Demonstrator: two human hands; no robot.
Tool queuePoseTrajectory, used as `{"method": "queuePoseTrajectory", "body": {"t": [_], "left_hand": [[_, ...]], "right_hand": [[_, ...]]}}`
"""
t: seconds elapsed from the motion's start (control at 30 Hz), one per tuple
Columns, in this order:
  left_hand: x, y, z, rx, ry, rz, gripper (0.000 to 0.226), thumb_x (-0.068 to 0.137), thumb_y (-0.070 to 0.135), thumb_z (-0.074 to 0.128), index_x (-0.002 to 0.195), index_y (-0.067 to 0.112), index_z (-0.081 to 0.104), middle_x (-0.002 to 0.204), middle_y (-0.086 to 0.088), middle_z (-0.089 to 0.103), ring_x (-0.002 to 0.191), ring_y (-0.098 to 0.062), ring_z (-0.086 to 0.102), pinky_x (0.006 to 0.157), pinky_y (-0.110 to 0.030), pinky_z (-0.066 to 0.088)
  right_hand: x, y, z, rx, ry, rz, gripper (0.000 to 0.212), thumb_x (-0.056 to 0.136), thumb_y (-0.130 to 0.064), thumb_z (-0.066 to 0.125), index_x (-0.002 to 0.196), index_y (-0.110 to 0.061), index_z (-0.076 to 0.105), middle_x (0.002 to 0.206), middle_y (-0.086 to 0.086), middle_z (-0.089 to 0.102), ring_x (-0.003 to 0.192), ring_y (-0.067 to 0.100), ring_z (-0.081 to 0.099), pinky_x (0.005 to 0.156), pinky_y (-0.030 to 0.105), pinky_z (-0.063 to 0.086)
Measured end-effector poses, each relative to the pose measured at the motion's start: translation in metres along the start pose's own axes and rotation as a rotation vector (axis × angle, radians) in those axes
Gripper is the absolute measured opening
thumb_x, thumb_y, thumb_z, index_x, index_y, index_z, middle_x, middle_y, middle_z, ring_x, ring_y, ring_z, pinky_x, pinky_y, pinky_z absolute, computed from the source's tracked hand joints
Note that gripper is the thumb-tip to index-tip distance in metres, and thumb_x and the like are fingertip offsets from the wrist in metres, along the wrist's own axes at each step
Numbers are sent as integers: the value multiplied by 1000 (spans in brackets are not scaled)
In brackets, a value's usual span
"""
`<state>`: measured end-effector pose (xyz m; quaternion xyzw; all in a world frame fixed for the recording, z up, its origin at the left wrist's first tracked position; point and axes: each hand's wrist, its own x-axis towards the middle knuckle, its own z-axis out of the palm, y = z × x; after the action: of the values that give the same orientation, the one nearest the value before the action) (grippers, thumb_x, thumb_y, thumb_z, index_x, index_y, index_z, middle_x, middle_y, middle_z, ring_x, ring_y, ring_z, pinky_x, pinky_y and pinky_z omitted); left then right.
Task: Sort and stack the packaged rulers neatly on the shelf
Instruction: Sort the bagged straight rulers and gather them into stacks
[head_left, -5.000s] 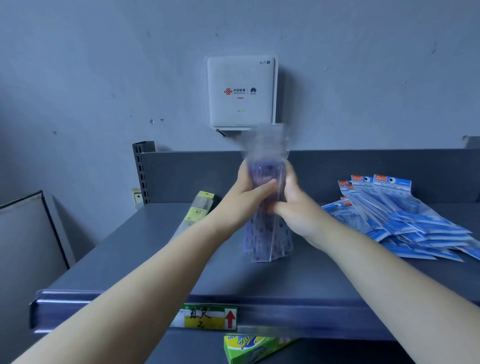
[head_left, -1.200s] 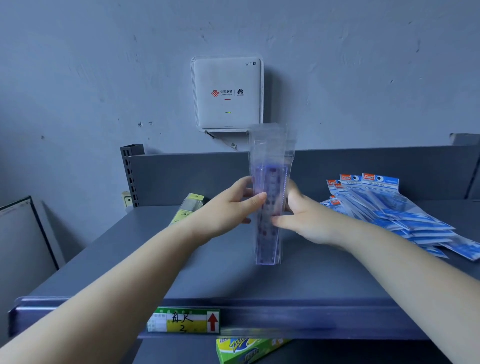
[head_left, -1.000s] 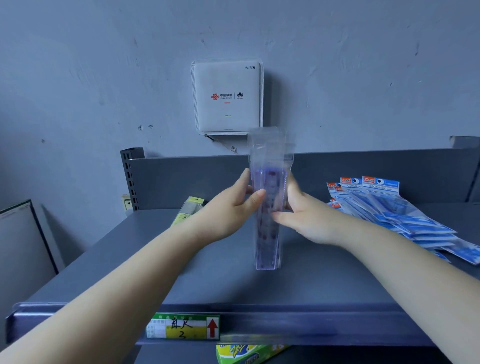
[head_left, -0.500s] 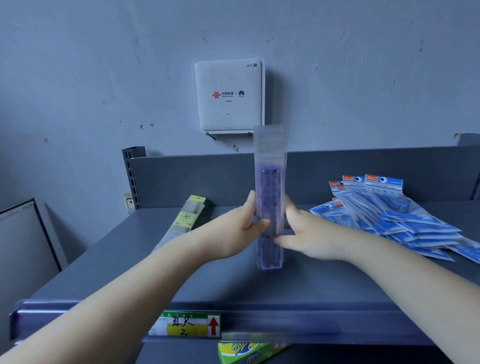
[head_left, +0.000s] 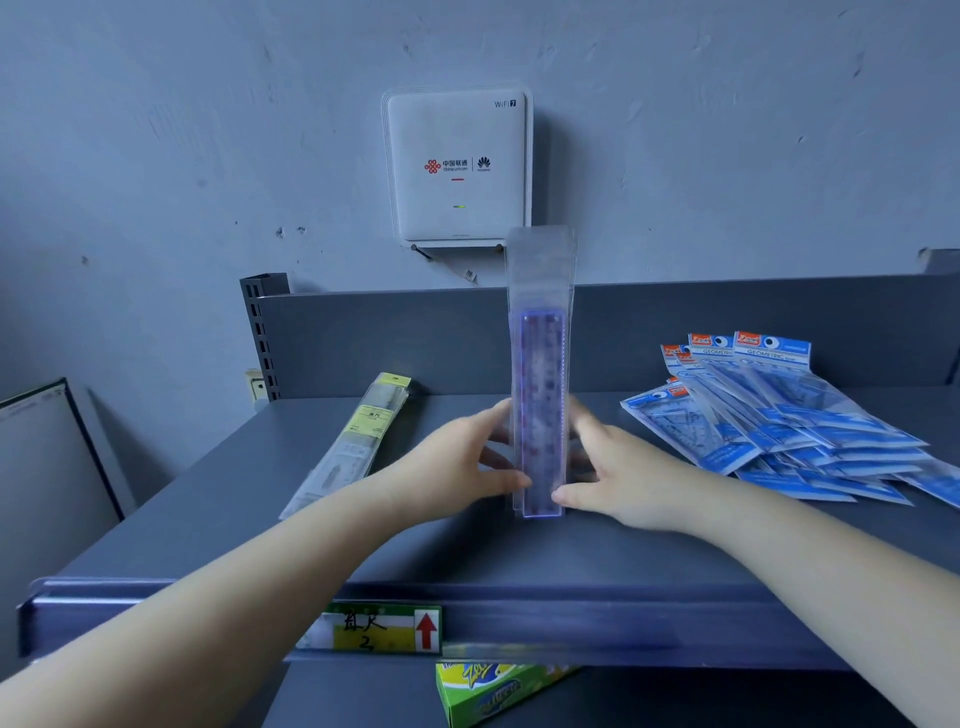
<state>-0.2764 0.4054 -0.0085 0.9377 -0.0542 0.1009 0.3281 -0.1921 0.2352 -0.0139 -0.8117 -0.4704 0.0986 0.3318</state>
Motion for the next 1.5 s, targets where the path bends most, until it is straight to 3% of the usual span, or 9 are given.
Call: {"method": "queuePoseTrajectory", "body": {"t": [0.13, 0.33, 0.57, 0.87, 1.0, 1.13, 1.27, 1.4, 1.5], "left_hand": [[0, -4, -3, -167, 38, -58, 67, 76, 8, 76, 134, 18, 45, 112, -7, 66, 90, -20, 68, 90, -32, 53], [0, -7, 0, -203, 8, -115, 57, 71, 5, 79, 121, 9, 51, 107, -7, 69, 94, -21, 68, 89, -36, 54], [-1, -7, 1, -208, 18, -136, 54, 72, 8, 79, 120, 11, 53, 105, -3, 70, 90, -12, 67, 89, -32, 54], [0, -3, -4, -405, 12, -223, 39, 80, -1, 69, 117, 3, 56, 102, -14, 68, 81, -20, 63, 81, -33, 53], [1, -6, -11, -431, -49, -269, 34, 83, 2, 66, 117, 3, 59, 104, -16, 68, 79, -20, 58, 71, -26, 51], [3, -8, -15, -467, -74, -334, 30, 84, 1, 64, 114, -1, 63, 100, -18, 66, 79, -21, 56, 60, -16, 49], [5, -9, -18, -558, -113, -406, 21, 88, 5, 60, 106, -4, 64, 82, -11, 67, 60, -9, 61, 55, -17, 46], [10, -7, -19, -564, -130, -458, 11, 90, 9, 57, 84, 3, 64, 63, -2, 66, 53, -7, 61, 54, -19, 45], [12, -5, -20, -573, -111, -488, 10, 89, 8, 59, 85, 1, 64, 66, -7, 67, 54, -10, 63, 51, -20, 47]], "right_hand": [[-2, 2, -5, 153, 17, -38, 78, 80, 0, 66, 118, -59, 31, 123, -15, 60, 100, 5, 66, 92, 37, 53], [-4, 7, -2, 165, -29, -11, 63, 80, 2, 66, 126, -35, 44, 119, -7, 65, 103, 3, 65, 97, 26, 49], [-4, 7, -1, 187, 19, 34, 55, 78, -4, 71, 122, -30, 50, 112, -9, 68, 98, 3, 67, 95, 28, 51], [1, -2, -4, 288, 0, 55, 38, 82, 0, 64, 102, -33, 61, 108, -2, 71, 98, 11, 68, 96, 30, 50], [6, -8, -4, 410, -49, 148, 29, 84, 3, 59, 107, -13, 66, 103, 9, 71, 82, 14, 65, 73, 22, 54], [14, -12, -4, 456, -72, 244, 27, 84, 1, 59, 110, 3, 64, 98, 17, 66, 79, 21, 60, 69, 24, 53], [20, -15, -5, 524, -91, 345, 25, 87, -2, 57, 107, 13, 61, 91, 16, 61, 79, 22, 57, 65, 21, 54], [24, -15, -4, 619, -79, 422, 18, 89, -4, 55, 73, -3, 64, 69, 6, 63, 65, 16, 58, 63, 24, 55], [24, -18, -5, 636, -88, 449, 14, 90, -6, 52, 86, -3, 66, 76, 8, 65, 67, 17, 59, 58, 23, 54]]}}
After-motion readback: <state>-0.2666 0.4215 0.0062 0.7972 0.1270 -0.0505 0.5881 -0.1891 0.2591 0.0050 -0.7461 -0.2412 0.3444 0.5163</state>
